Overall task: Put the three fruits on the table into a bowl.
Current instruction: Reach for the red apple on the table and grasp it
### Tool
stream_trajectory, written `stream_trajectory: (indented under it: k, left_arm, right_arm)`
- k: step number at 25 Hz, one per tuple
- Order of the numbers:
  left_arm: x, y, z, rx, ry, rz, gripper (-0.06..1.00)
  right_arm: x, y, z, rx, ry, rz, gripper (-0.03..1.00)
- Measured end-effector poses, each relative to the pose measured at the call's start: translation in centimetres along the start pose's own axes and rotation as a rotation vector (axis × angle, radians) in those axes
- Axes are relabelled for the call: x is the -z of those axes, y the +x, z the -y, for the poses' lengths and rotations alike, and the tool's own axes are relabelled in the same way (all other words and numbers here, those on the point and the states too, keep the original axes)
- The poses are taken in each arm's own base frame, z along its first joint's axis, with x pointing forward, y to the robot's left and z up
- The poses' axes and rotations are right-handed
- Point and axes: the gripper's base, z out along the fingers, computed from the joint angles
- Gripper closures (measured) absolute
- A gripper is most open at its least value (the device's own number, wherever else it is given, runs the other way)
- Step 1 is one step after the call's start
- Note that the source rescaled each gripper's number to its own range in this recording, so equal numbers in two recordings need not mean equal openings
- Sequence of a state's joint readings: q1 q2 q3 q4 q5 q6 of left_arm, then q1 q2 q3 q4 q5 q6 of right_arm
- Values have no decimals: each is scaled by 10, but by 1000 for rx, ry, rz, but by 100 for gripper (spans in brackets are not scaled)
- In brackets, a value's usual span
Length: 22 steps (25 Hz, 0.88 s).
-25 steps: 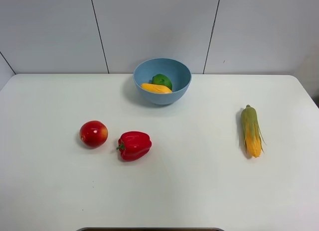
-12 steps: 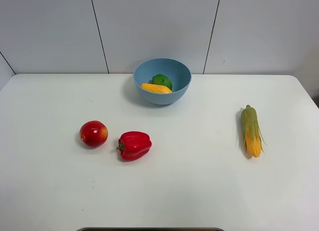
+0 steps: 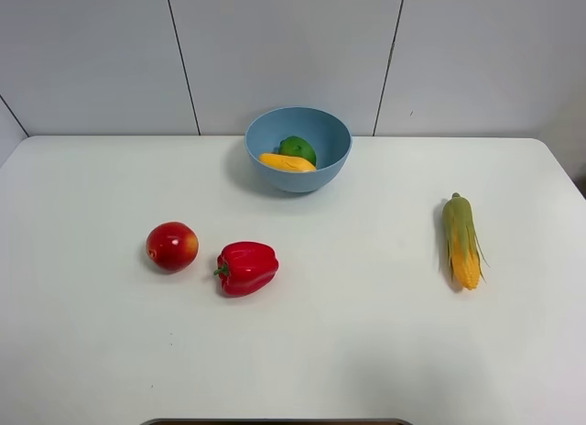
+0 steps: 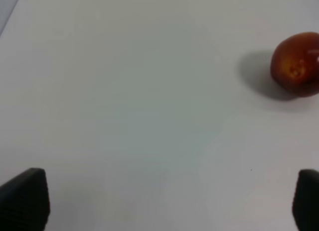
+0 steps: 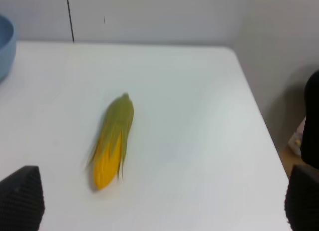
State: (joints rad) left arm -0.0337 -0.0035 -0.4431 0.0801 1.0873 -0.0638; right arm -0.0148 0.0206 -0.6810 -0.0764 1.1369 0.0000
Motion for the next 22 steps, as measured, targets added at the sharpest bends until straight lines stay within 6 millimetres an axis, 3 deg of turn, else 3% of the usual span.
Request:
stream_trajectory:
  k: [4, 22]
  left_arm:
    - [0, 0, 0, 0, 0, 0, -6]
    - [0, 0, 0, 0, 0, 0, -6]
  right_arm:
    - [-7, 11, -1, 2, -1, -27, -3]
    - [-24, 21, -4, -11, -22, -59, -3]
